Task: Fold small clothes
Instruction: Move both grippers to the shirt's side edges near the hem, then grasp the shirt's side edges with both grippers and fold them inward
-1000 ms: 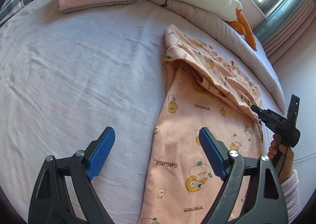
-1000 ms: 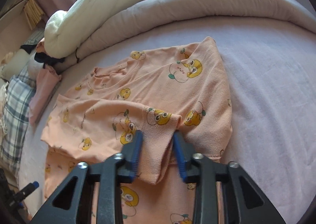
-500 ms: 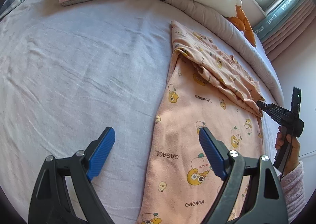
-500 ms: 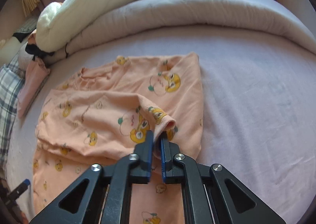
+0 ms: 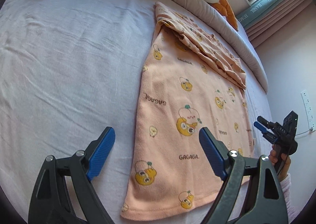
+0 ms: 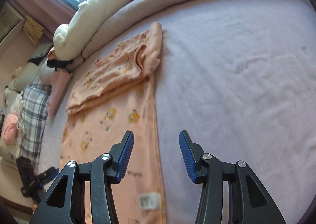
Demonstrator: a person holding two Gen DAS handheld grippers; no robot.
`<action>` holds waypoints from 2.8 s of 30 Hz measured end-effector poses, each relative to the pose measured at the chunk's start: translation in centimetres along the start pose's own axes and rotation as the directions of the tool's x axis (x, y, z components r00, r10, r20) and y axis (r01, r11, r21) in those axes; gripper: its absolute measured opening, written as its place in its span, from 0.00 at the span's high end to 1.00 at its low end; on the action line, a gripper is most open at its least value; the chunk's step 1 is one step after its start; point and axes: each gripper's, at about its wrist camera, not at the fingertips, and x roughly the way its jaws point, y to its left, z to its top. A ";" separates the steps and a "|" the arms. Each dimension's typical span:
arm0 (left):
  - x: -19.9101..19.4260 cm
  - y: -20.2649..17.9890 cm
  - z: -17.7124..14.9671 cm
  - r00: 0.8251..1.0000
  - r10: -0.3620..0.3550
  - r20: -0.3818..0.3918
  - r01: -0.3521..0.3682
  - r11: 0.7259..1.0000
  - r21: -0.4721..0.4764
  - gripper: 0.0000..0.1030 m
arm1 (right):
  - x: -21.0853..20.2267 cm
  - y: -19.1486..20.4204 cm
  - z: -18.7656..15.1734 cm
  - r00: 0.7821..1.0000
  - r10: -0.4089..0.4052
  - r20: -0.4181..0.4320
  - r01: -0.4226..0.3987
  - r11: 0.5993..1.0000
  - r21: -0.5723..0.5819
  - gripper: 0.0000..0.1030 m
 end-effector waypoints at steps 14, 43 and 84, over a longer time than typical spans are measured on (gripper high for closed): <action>-0.8 -0.1 -4.2 0.978 -0.196 -0.076 0.194 0.980 -0.036 0.16 | -0.5 1.4 -6.9 0.974 0.142 -0.175 -0.146 0.989 -0.009 0.54; 1.7 3.1 -3.1 0.938 -0.305 -0.163 0.264 0.936 -0.233 0.96 | 1.0 1.8 -7.9 0.953 0.221 -0.208 -0.236 0.970 -0.050 0.91; -13.0 1.0 -7.4 0.644 -0.735 0.211 0.763 0.637 -0.109 0.98 | -10.4 2.6 -12.0 0.813 0.580 0.042 -0.579 0.814 -0.047 0.95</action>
